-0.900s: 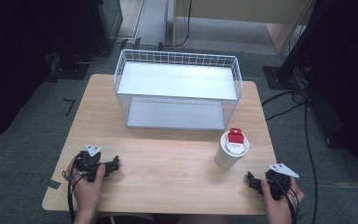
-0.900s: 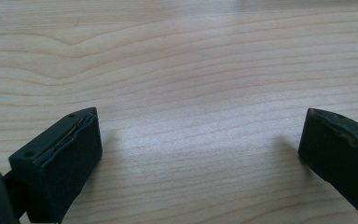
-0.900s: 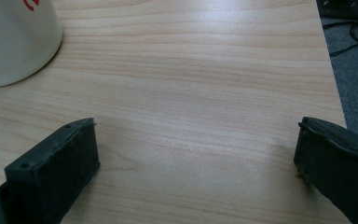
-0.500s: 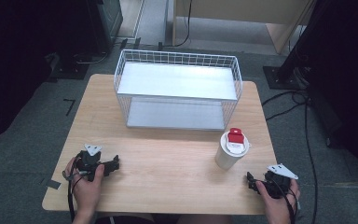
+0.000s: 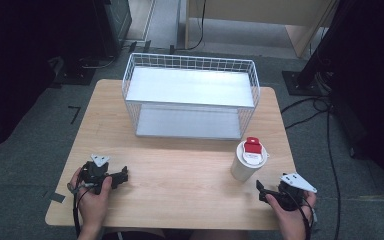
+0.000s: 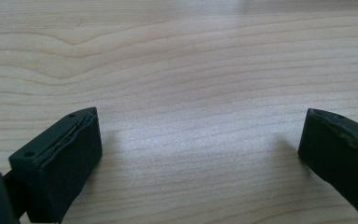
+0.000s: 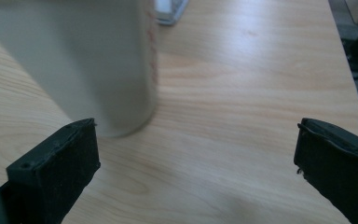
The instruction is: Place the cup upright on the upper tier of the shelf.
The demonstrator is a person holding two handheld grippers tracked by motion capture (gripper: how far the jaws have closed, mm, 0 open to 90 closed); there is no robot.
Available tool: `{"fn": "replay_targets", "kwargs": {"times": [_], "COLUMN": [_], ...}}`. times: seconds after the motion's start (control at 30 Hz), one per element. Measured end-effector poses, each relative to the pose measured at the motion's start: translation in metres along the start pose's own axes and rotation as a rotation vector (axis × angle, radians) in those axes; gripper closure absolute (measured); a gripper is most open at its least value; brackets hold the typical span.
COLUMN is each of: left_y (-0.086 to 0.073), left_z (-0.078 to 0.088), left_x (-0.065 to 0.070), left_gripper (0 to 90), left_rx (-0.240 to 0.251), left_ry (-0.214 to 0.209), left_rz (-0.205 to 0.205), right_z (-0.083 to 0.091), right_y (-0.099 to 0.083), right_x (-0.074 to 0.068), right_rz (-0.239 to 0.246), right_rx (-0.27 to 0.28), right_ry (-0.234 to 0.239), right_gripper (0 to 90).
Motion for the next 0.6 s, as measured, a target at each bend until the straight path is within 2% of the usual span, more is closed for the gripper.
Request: {"fn": "replay_targets", "kwargs": {"times": [0.03,0.07,0.1,0.2,0.23,0.47,0.6], "left_y": [0.000,0.000,0.000,0.000,0.000,0.000,0.000], "left_z": [0.000,0.000,0.000,0.000,0.000,0.000,0.000], "left_x": [0.000,0.000,0.000,0.000,0.000,0.000,0.000], "left_gripper": [0.0,0.0,0.0,0.0,0.0,0.0,0.0], "left_rx": [0.000,0.000,0.000,0.000,0.000,0.000,0.000], "left_ry": [0.000,0.000,0.000,0.000,0.000,0.001,0.001], "left_rz": [0.000,0.000,0.000,0.000,0.000,0.000,0.000], "right_z": [0.003,0.003,0.005,0.007,0.007,0.005,0.000], "right_y": [0.005,0.005,0.009,0.012,0.015,0.024,0.030], "right_x": [-0.007,-0.007,-0.013,-0.017,-0.020,-0.032,-0.039], "right_rz": [0.011,0.011,0.019,0.014,0.014,0.015,0.026], "right_rx": [0.017,0.017,0.029,0.041,0.057,0.074,0.089], "right_ry": [0.018,0.018,0.044,0.060,0.078,0.118,0.116], "right_gripper": [0.0,0.0,0.0,0.0,0.0,0.0,0.0]}}
Point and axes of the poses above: each handheld gripper's, and its own axes: z roughly backward along the jaws, y roughly out of its top, x roughly to its right, the point moved 1 cm from there along -z, roughly forward along the jaws, and after that the axes turned 4 degrees about -x, right-handed, at the moved point
